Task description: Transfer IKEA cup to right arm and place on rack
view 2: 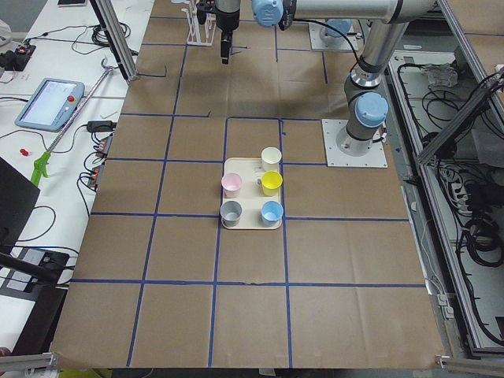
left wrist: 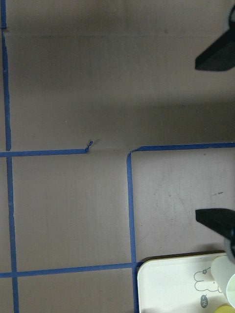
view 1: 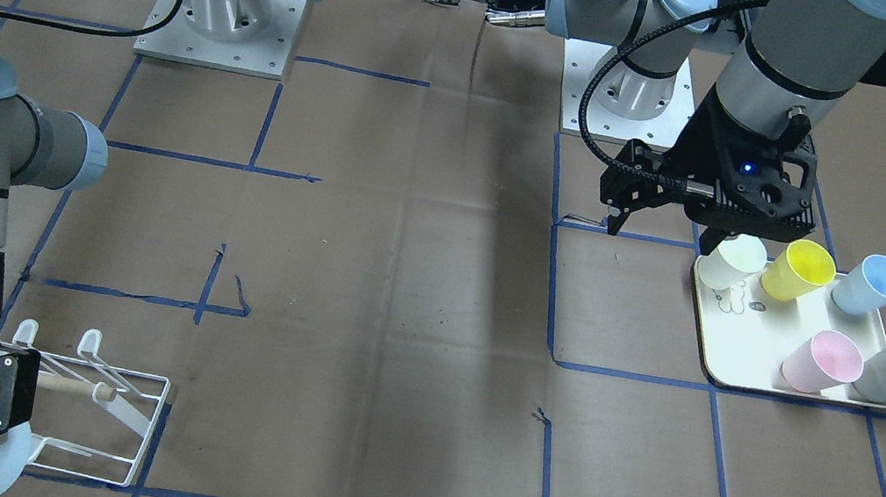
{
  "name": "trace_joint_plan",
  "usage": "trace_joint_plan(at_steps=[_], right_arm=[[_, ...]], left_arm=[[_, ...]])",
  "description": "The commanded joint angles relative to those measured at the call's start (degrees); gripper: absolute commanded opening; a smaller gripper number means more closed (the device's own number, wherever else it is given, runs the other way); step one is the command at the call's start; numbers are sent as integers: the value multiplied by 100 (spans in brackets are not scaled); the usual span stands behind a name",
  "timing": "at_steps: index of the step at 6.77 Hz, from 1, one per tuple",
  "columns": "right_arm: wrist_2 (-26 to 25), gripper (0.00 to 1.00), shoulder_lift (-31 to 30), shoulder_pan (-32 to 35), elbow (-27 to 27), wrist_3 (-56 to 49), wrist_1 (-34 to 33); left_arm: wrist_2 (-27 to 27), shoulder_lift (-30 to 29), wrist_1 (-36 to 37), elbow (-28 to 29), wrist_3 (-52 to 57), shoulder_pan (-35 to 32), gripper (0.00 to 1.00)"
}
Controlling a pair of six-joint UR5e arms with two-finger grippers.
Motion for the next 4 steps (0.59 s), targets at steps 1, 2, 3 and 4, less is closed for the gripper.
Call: trace_joint_plan(at_steps=[1,2,3,4], right_arm=[[-28,10,24,24,147,-19,-8],[-37,10,24,33,192,-28,-8],[-45,10,32,50,244,-28,-8],[-37,10,32,50,384,-19,-8]], left_arm=[[-1,40,-8,-13,0,-10,98],[8,40,-8,-13,0,-10,99],[25,40,-8,-13,0,-10,99],[25,14,10,-4,-78,-10,99]])
